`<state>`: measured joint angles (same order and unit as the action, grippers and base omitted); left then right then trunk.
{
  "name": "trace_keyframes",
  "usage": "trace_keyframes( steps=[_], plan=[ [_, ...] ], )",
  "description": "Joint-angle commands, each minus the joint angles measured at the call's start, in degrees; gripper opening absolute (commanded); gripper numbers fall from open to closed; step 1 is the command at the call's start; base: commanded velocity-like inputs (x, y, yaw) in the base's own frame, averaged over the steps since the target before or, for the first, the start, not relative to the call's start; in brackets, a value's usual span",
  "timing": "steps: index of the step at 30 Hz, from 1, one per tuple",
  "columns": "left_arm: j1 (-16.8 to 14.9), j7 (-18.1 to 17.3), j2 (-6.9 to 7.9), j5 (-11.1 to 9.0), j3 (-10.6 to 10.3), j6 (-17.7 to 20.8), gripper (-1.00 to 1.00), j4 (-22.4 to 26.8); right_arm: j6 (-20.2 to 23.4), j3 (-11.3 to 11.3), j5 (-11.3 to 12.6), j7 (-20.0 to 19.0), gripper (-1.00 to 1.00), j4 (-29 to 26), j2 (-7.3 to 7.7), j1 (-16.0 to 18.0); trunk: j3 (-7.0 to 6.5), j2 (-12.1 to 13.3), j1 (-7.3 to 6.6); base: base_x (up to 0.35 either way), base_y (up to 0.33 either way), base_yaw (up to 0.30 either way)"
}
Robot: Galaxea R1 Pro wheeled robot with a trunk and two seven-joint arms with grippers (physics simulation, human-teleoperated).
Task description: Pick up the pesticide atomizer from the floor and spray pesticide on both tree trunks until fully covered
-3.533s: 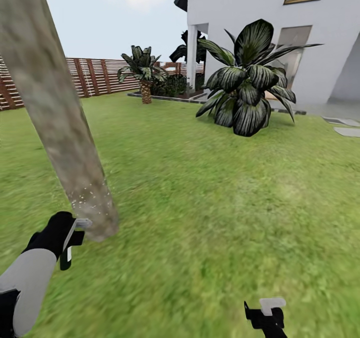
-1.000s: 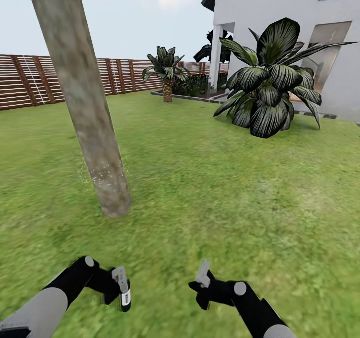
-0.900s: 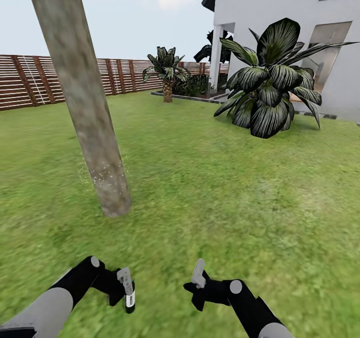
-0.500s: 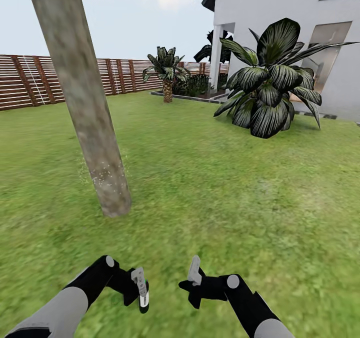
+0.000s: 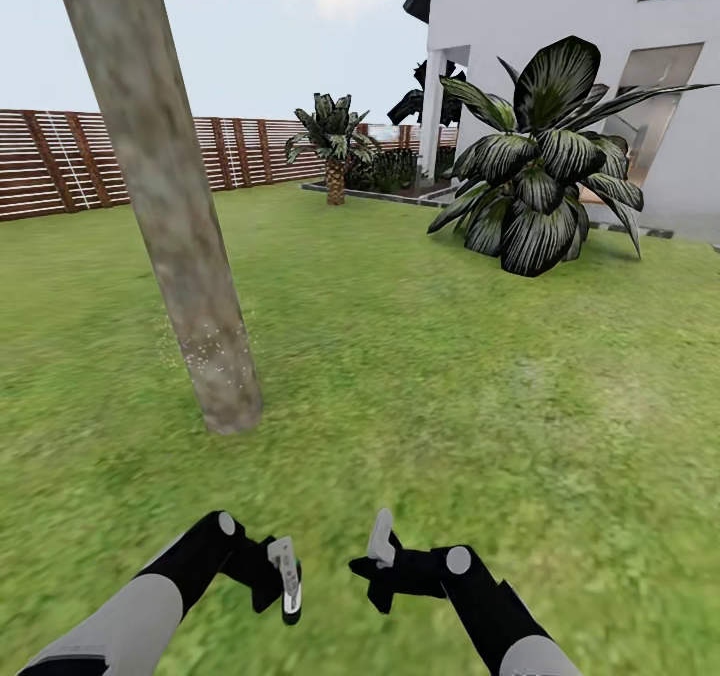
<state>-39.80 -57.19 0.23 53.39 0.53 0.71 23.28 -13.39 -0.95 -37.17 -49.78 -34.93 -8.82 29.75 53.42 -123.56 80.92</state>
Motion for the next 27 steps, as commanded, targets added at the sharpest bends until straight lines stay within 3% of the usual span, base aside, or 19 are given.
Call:
trace_keyframes(
  steps=[1, 6, 12, 20, 27],
  plan=[
    [-0.01, 0.38, -0.03, 0.21, 0.03, 0.04, -1.0, 0.09, -0.3, 0.07, -0.54, -0.06, -1.0, -0.71, -0.07, 0.03, 0.05, -0.02, -0.01, 0.0, 0.0, 0.0],
    [-0.09, 1.18, -0.1, 0.1, -0.02, -0.38, -1.0, 0.09, -0.23, 0.07, -0.54, -0.96, -1.0, -1.89, -0.14, 0.05, 0.05, -0.02, -0.01, 0.0, 0.0, 0.0],
    [-0.1, 1.14, -0.91, -0.17, -3.03, -0.78, -1.0, 0.11, -0.23, 0.07, -0.54, -1.02, -1.0, -1.98, -0.2, 0.05, 0.05, -0.02, -0.01, 0.0, 0.0, 0.0],
    [-0.1, 0.68, -1.29, -0.84, -2.93, -3.32, -1.0, -0.39, -0.25, 0.07, -0.54, -1.03, -1.0, -1.96, -0.41, 0.05, 0.05, -0.02, -0.01, 0.0, 0.0, 0.0],
    [-0.1, 0.68, -2.55, -0.92, -2.9, -3.51, -1.0, -0.69, -0.25, 0.07, -0.54, -1.03, -1.0, -1.9, -0.41, 0.05, 0.05, -0.02, -0.01, 0.0, 0.0, 0.0]
  ],
)
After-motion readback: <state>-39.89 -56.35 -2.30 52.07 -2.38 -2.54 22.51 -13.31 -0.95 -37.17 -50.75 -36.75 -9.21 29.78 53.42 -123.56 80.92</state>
